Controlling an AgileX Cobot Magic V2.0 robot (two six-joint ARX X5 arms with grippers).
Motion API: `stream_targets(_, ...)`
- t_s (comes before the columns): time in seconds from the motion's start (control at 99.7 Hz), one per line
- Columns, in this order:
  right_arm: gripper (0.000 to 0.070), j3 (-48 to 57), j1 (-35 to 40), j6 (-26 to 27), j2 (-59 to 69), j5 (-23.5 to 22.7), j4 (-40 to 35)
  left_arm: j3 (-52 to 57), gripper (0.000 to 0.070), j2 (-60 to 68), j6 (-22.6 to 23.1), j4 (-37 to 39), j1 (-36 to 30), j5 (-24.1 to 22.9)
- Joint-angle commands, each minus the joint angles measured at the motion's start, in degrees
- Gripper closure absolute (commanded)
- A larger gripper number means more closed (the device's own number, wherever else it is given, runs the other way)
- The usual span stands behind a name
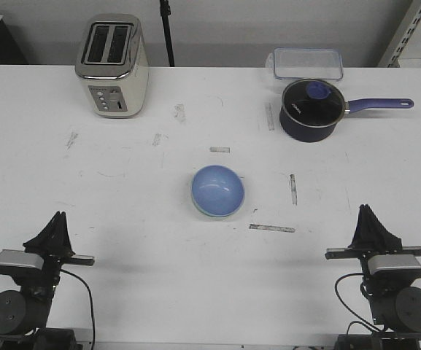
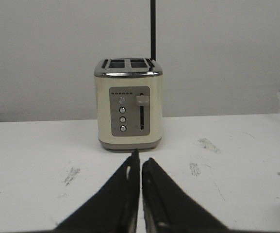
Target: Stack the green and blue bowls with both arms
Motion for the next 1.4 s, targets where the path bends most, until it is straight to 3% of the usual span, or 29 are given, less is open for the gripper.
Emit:
stream_targets(0.0, 0.0687, 0.2, -0.02, 0.57, -0.02, 0.0, 0.59, -1.49, 0.0699, -0.79, 0.33, 1.42, -0.13, -0.42)
stream_targets(0.491, 0.0687, 0.2, -0.02, 0.57, -0.02, 0.0, 0.59, -13.7, 0.0699, -6.4, 0.26, 5.49, -0.11, -0.98)
stream_targets(0.612, 0.0687, 0.22, -0.02, 0.57, -0.02, 0.0, 0.59, -18.32, 0.0698, -6.4, 0.2, 11.91, -0.09, -0.98)
stream_targets(1.394, 0.0687, 0.22, -0.02, 0.55, -0.02, 0.0, 0.59, -18.34, 0.0698, -6.4, 0.09, 7.69, -0.09, -1.01)
